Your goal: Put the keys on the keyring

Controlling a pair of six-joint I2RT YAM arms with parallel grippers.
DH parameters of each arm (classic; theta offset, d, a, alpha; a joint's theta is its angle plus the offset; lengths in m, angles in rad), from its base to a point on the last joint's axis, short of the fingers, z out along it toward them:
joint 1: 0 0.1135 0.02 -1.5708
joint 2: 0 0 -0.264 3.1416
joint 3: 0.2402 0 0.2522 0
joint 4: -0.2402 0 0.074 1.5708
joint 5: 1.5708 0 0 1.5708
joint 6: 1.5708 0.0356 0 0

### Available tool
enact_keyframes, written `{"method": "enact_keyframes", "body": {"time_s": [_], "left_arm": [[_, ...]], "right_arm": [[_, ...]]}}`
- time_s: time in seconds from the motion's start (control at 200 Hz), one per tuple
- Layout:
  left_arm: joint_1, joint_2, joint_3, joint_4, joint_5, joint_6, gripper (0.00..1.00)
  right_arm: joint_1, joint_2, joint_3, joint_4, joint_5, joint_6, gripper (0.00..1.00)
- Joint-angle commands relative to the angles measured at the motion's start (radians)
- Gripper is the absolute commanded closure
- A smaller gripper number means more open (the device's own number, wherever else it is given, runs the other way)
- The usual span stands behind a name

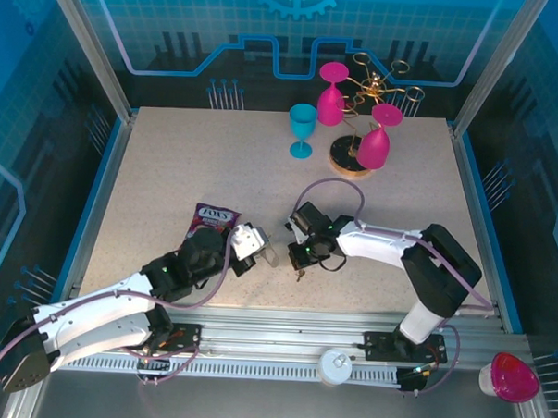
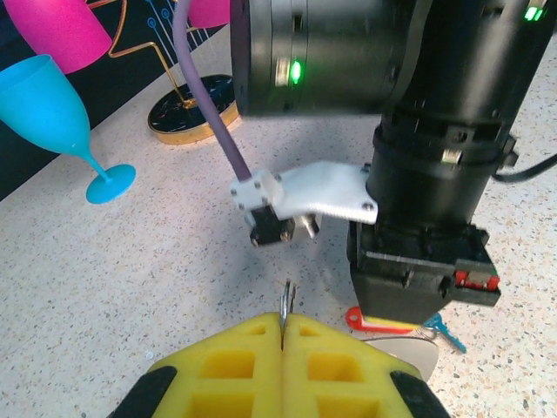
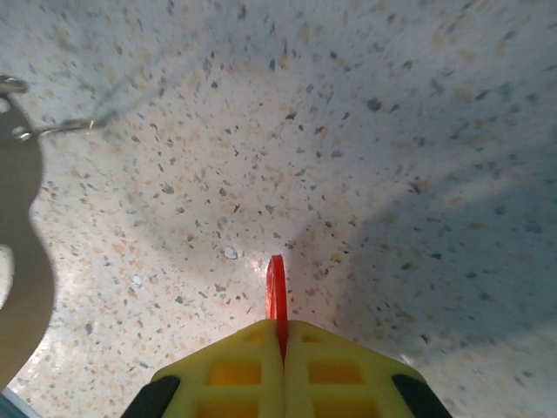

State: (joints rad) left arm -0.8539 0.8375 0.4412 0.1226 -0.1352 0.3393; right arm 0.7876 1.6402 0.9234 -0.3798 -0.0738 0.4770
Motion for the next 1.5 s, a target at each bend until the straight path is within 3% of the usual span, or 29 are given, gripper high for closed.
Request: {"method": "enact_keyframes", "body": {"time_s": [0.0, 0.075, 0.14, 0.37, 0.405, 0.47, 0.5, 0.665, 0.846, 0.976, 1.056, 1.236, 1.381, 1.496], "left_arm": [[-0.002, -0.001, -0.011, 0.009, 0.018, -0.004, 1.0], [-0.002, 0.021, -0.009, 0.009, 0.039, 0.003, 1.0], [-0.002, 0.039, -0.004, 0.008, 0.057, 0.003, 1.0], [-0.002, 0.048, -0.01, 0.028, 0.075, 0.008, 1.0], [-0.002, 0.048, -0.01, 0.03, 0.075, 0.01, 1.0], [-0.002, 0.049, -0.01, 0.032, 0.078, 0.013, 1.0], [-0.002, 0.049, -0.01, 0.033, 0.078, 0.016, 1.0], [-0.003, 0.045, -0.008, 0.029, 0.081, 0.014, 1.0], [-0.002, 0.043, -0.006, 0.032, 0.083, 0.014, 1.0], [-0.002, 0.044, -0.005, 0.034, 0.085, 0.012, 1.0], [-0.002, 0.038, -0.005, 0.03, 0.086, 0.012, 1.0], [-0.002, 0.031, -0.007, 0.027, 0.085, 0.012, 1.0], [-0.002, 0.03, -0.006, 0.024, 0.085, 0.013, 1.0], [-0.002, 0.034, -0.007, 0.031, 0.088, 0.014, 1.0]], "right_arm": [[-0.027, -0.132, -0.011, -0.026, 0.071, 0.05, 1.0], [-0.057, -0.185, -0.091, -0.017, 0.101, 0.123, 1.0], [-0.079, -0.204, -0.17, 0.006, 0.093, 0.209, 0.93], [-0.096, -0.329, -0.301, -0.033, 0.171, 0.363, 0.91], [-0.097, -0.348, -0.301, -0.068, 0.187, 0.362, 0.87], [-0.105, -0.381, -0.288, -0.149, 0.214, 0.343, 0.66], [-0.111, -0.396, -0.281, -0.178, 0.227, 0.327, 0.62], [-0.127, -0.458, -0.223, -0.316, 0.286, 0.193, 0.6], [-0.02, -0.342, -0.13, -0.41, 0.311, 0.082, 0.63], [-0.022, -0.259, -0.092, -0.364, 0.3, 0.079, 0.51], [-0.021, -0.199, -0.073, -0.323, 0.263, 0.092, 0.49], [-0.021, -0.106, -0.058, -0.255, 0.268, 0.118, 0.7], [-0.017, -0.129, -0.05, -0.251, 0.264, 0.124, 1.0], [-0.008, -0.193, -0.023, -0.22, 0.198, 0.12, 1.0]]}}
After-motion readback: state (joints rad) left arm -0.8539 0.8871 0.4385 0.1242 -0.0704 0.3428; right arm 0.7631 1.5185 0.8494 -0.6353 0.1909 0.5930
